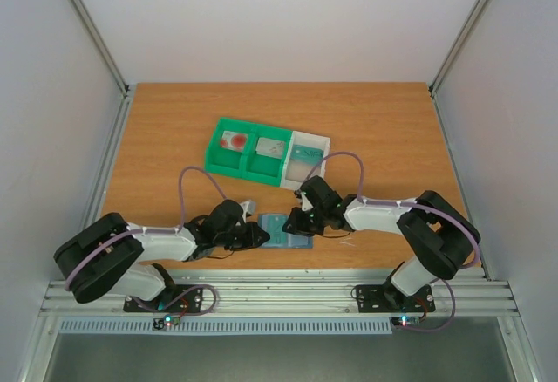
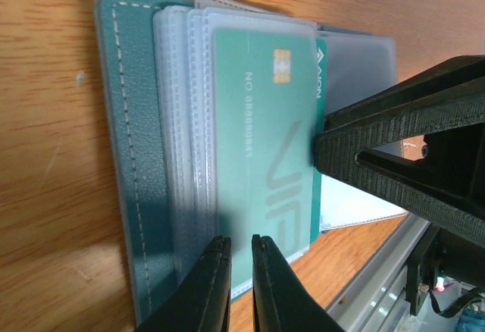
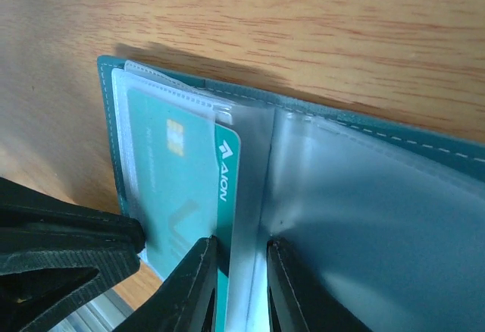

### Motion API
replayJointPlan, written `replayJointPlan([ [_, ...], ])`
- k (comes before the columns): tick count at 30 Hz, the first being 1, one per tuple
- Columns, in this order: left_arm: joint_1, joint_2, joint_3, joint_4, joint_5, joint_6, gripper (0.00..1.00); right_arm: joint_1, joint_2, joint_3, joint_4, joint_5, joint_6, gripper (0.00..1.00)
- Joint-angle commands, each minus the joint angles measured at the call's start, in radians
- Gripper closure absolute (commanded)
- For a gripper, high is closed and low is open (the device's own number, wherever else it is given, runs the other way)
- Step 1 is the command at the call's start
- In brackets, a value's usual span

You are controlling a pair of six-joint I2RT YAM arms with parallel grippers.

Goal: Take the credit cards out of the card holder

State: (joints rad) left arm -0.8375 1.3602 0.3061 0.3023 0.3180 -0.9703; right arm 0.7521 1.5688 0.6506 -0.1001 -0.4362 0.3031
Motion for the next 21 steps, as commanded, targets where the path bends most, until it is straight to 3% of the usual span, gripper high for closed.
replayJointPlan([
  [1,-0.002,0.040,-0.024,0.098,0.007,-0.018,0.90,0.012,0.012,-0.043,0.087,0.003,0.028,0.79],
  [8,-0.002,0.070,-0.022,0.111,0.023,-0.024,0.92,0.013,0.012,-0.072,0.159,0.001,0.037,0.83],
  [17,-0.002,0.071,-0.027,0.098,-0.003,-0.033,0.89,0.013,-0.014,-0.071,0.157,-0.005,0.018,0.98],
  [21,-0.002,0.074,-0.030,0.093,-0.005,-0.027,0.88,0.011,-0.026,-0.074,0.146,0.004,0.006,0.99],
])
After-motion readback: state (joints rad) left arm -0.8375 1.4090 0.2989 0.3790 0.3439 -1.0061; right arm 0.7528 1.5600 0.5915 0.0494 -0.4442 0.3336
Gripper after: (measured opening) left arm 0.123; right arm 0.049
